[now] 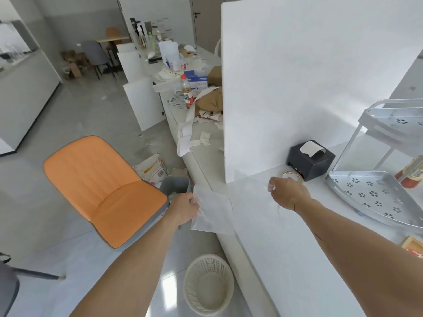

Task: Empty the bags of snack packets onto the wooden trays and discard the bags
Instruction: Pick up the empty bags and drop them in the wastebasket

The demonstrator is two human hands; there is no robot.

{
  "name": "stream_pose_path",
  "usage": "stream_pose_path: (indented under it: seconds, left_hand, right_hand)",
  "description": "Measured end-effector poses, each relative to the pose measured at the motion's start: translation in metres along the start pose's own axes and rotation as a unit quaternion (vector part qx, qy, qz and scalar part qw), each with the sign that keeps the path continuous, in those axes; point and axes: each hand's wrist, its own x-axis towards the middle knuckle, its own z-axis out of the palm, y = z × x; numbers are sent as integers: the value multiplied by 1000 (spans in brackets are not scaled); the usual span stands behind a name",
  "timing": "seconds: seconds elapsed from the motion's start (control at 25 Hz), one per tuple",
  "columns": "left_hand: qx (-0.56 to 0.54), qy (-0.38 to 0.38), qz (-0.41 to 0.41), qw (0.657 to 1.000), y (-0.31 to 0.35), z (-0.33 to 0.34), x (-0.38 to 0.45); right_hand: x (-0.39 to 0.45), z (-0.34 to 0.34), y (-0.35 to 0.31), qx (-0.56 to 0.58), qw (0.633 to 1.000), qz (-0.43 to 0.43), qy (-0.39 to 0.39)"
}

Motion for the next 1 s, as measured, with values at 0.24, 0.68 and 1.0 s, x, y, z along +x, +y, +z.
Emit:
stream_pose_path:
  seconds: [0.24, 0.68, 1.0]
  left_hand:
    - [-23, 42, -36, 998, -62, -43, -6]
    - [-7, 26, -73, 997, -155, -59, -15]
    - [6, -23, -140, 990, -211, -1, -13]
  right_hand:
    - [-7, 24, -79, -6, 997, -73, -11]
    - [-21, 86, -166, -36, 990, -126, -61]
    - [-33, 179, -157, -85, 982, -101, -134]
